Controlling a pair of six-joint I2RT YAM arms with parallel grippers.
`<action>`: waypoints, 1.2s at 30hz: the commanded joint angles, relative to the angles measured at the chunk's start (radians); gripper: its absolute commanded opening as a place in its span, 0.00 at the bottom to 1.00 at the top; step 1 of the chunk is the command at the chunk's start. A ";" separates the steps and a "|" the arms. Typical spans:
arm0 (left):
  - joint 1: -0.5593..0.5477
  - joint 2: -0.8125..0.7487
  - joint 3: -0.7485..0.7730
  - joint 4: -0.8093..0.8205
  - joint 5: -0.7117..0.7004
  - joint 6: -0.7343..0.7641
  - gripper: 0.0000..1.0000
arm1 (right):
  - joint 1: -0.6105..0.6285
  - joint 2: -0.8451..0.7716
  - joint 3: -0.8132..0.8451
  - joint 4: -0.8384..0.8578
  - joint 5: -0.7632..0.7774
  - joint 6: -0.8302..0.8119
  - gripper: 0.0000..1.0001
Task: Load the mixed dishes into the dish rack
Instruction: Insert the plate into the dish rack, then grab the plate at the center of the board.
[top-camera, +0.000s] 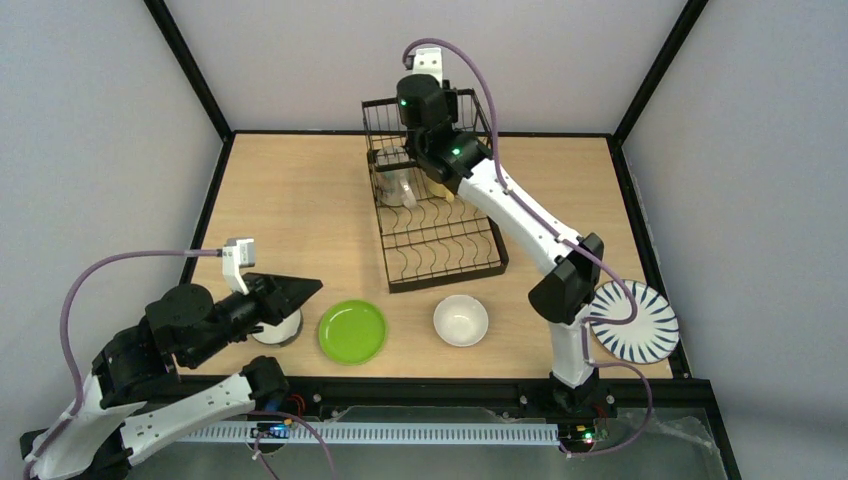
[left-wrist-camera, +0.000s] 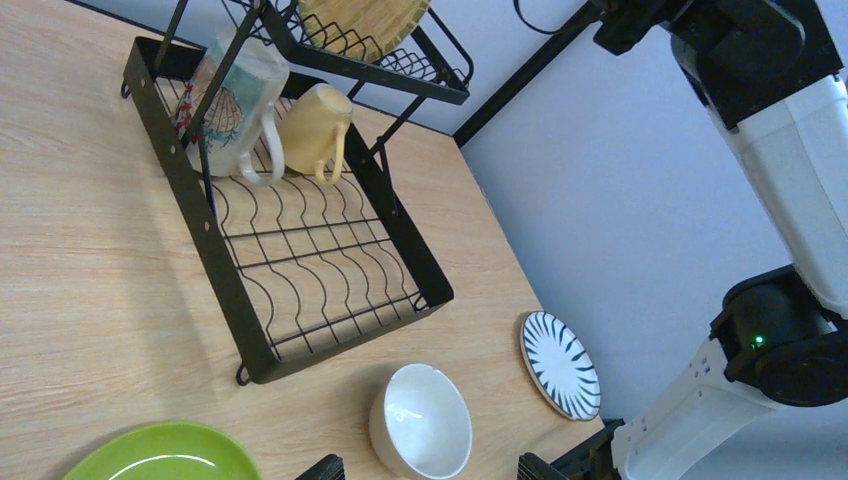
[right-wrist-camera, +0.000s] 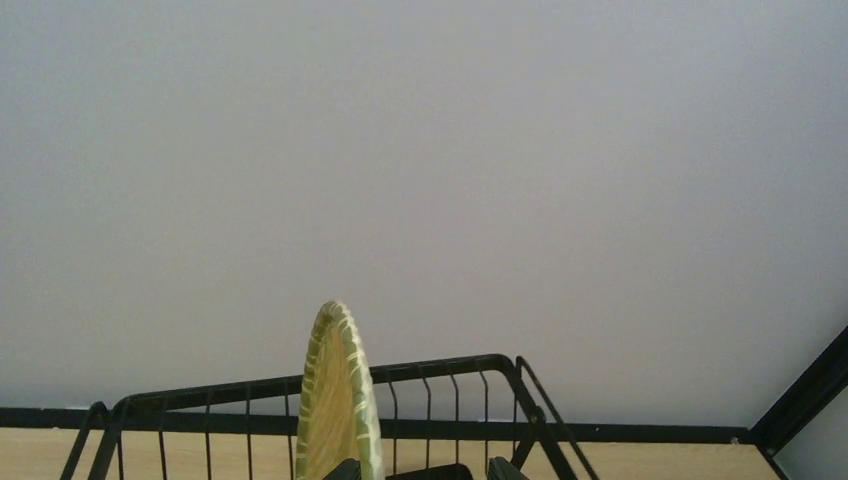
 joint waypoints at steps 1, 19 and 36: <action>-0.002 -0.021 -0.031 0.025 -0.011 0.011 0.99 | -0.001 -0.055 0.034 0.008 0.029 -0.055 0.74; -0.002 -0.006 -0.057 0.133 0.037 0.054 0.99 | -0.001 -0.708 -0.636 0.221 -0.908 0.293 1.00; -0.002 0.004 -0.065 0.109 0.046 0.065 0.99 | 0.152 -0.666 -1.058 -0.051 -1.016 0.517 0.89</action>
